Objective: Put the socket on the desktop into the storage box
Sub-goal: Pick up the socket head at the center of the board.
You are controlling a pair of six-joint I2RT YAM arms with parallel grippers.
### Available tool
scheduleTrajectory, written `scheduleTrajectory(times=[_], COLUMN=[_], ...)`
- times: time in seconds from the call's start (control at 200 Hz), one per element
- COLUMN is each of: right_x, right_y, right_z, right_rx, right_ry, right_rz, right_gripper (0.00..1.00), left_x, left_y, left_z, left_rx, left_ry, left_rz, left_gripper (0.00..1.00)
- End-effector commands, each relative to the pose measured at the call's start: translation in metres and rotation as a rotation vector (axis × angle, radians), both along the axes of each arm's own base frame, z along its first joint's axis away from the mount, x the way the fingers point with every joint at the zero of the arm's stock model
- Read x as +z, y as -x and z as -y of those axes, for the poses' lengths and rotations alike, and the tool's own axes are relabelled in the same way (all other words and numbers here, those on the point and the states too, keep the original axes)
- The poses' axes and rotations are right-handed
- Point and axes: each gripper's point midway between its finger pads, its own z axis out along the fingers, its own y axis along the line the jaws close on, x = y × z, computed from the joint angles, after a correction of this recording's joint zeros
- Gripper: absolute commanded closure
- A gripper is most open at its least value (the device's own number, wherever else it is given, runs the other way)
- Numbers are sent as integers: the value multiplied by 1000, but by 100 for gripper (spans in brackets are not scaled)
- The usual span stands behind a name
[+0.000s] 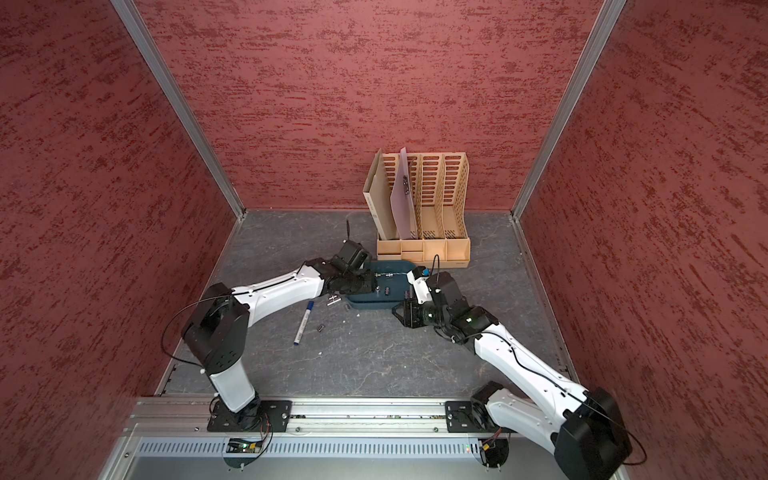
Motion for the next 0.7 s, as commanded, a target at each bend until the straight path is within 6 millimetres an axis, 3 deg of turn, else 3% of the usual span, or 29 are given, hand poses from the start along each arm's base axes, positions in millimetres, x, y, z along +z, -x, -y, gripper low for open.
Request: scheduleTrajectory(times=[0.0, 0.401, 0.696], right_x=[16, 19, 16], right_y=[2, 8, 15], right_z=[-14, -54, -84], right_rx=[61, 187, 267], right_ry=[-21, -29, -24], right_rz=[35, 34, 27], right_gripper=[53, 53, 53], left_x=[10, 12, 0], left_y=[10, 55, 87], left_z=[-9, -60, -98], left_rx=[5, 60, 134], left_ry=[21, 47, 26], left_rz=[16, 0, -31], left_gripper=[49, 46, 45])
